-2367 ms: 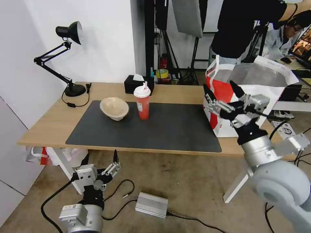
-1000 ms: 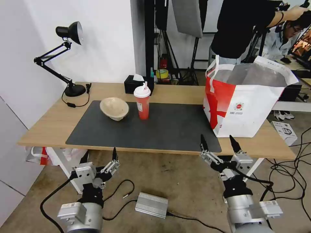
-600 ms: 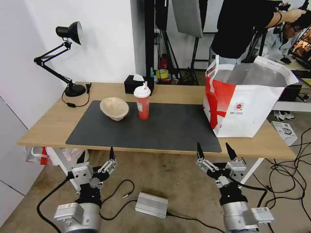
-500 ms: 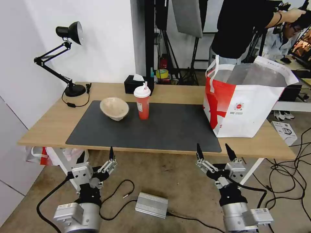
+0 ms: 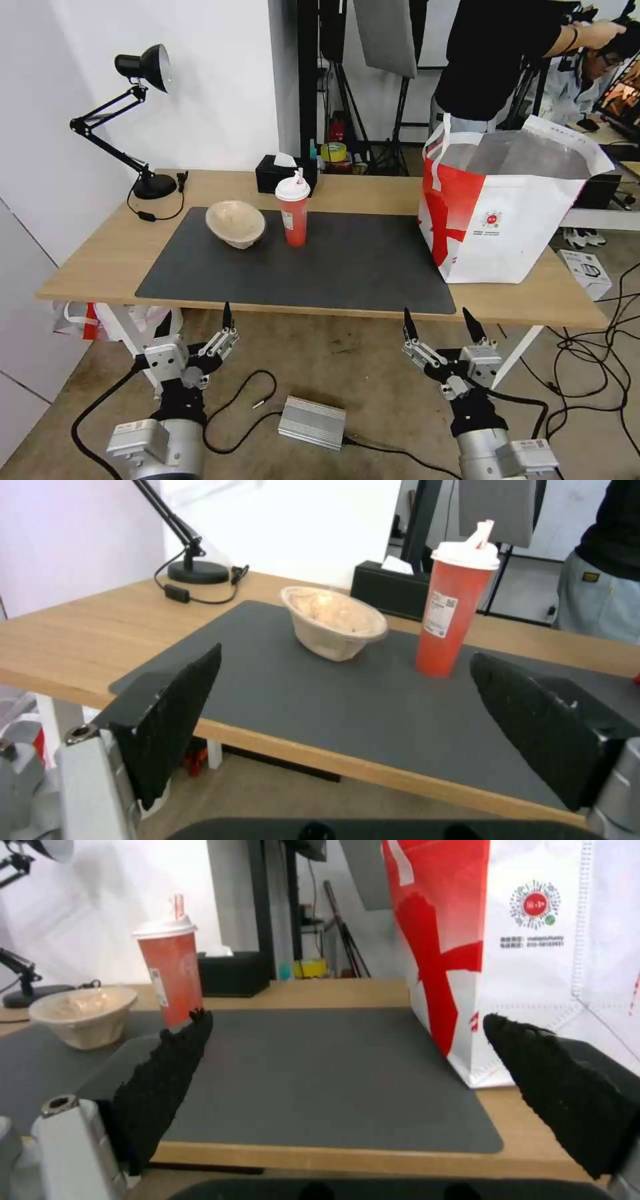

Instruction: Pick up the trash from the table and place it into the takeout bag.

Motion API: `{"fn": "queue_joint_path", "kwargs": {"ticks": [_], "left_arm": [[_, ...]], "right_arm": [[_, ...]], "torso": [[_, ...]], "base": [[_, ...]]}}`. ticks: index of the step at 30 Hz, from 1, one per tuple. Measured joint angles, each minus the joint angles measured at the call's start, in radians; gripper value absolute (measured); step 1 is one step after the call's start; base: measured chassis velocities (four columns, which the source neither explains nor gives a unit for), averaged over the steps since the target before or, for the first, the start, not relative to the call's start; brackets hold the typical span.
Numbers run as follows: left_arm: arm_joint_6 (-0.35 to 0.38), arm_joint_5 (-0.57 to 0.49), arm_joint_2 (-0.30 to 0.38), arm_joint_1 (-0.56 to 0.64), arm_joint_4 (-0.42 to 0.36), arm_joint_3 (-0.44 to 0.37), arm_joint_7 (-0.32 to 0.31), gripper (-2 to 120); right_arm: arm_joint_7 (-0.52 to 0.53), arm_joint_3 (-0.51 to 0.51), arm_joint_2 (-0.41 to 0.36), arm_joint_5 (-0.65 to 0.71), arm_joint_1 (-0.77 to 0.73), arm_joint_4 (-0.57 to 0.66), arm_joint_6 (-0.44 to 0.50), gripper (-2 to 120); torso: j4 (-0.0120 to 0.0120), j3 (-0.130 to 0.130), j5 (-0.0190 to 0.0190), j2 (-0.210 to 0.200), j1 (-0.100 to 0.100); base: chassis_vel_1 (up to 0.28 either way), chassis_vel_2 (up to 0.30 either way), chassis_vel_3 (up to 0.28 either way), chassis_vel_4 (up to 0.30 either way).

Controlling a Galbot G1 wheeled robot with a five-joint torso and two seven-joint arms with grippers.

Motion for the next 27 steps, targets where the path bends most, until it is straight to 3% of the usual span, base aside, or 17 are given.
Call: {"fn": "queue_joint_path", "kwargs": {"ticks": [27], "left_arm": [[-0.009, 0.002, -0.014, 0.001, 0.0, 0.0, -0.003, 100]], "right_arm": [[0.038, -0.013, 0.021, -0.019, -0.03, -0.01, -0.034, 100]], "torso": [[0.0, 0.0, 0.0, 0.0, 0.0]], "base": [[0.0, 0.0, 0.0, 0.0]]}}
